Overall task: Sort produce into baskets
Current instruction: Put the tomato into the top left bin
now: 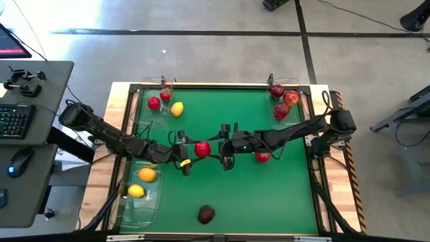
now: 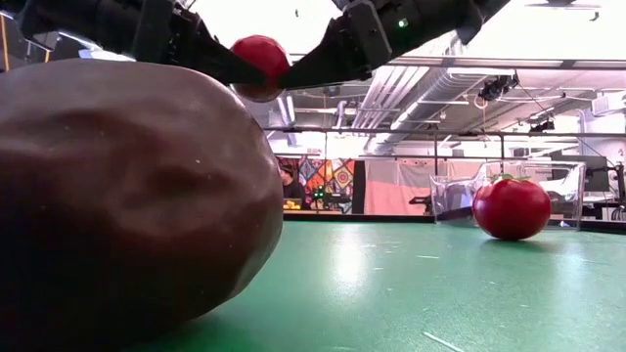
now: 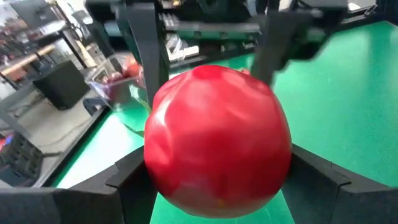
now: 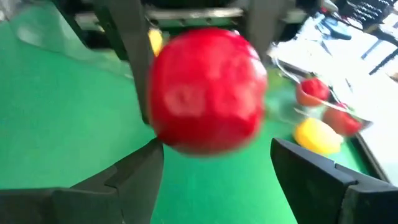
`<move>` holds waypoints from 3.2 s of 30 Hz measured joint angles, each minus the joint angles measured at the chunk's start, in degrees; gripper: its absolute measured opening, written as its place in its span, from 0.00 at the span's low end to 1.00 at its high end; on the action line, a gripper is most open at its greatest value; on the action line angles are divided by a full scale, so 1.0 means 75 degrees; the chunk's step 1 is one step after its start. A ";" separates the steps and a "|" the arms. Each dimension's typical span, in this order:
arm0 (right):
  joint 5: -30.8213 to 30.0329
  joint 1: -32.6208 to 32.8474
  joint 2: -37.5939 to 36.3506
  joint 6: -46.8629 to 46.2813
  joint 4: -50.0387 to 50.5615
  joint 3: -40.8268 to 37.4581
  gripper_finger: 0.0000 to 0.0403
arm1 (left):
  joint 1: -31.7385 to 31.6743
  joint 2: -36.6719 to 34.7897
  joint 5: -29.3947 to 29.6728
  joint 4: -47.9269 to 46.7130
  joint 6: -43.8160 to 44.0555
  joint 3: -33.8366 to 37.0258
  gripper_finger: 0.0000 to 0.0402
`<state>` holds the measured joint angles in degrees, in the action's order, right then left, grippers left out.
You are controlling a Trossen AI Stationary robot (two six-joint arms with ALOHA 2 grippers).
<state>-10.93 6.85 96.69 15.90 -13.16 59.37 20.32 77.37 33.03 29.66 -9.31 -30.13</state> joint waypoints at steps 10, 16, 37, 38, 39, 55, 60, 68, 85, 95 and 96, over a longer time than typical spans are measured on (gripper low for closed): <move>-0.1096 -0.0150 -0.0565 -0.0487 0.1836 0.0000 0.61 | -0.0064 -0.1578 0.1121 -0.3900 0.1412 -0.0612 0.66; -0.0840 -0.0274 -0.0519 -0.0586 0.1974 0.0000 0.46 | -0.0755 -0.2455 0.1080 -0.8974 0.3651 -0.2369 0.66; -0.0515 -0.0268 -0.0505 -0.0515 0.2022 0.0000 0.01 | -0.7041 -0.1833 -0.2134 -1.3141 0.3199 -0.4095 0.66; -0.0514 -0.0268 -0.0505 -0.0515 0.2036 0.0000 0.01 | -0.7285 -0.1666 -0.2237 -1.3092 0.3075 -0.4095 0.66; -0.0517 -0.0268 -0.0505 -0.0515 0.2062 0.0003 0.00 | -0.7509 -0.1500 -0.2344 -1.3001 0.2938 -0.4095 0.66; -0.0514 -0.0268 -0.0505 -0.0597 0.2365 0.0000 0.00 | -0.8717 0.0951 -0.3415 -1.1995 0.1877 -0.4095 0.66; -0.0514 -0.0268 -0.0505 -0.0597 0.2392 0.0000 0.00 | -0.8714 0.1184 -0.3135 -1.1959 0.1693 -0.4095 0.66; -0.0329 -0.0267 -0.0502 -0.0600 0.2417 0.0001 0.00 | -0.8708 0.1191 -0.2986 -1.2093 0.1297 -0.4095 0.68; -0.0314 -0.0265 -0.0499 -0.0600 0.2417 0.0000 0.00 | -0.8705 0.1191 -0.2591 -1.2366 0.0335 -0.4095 0.68; -0.0313 -0.0265 -0.0499 -0.0603 0.2417 0.0001 0.00 | -0.8699 0.1191 -0.2749 -1.2454 -0.0176 -0.4095 0.69; -0.0313 -0.0265 -0.0499 -0.0603 0.2416 0.0000 0.00 | -0.8685 0.1191 -0.2781 -1.2492 -0.0237 -0.4095 0.69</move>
<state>-13.28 4.86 92.95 11.38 4.96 59.37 -44.82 86.30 12.16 -64.03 -11.09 -60.84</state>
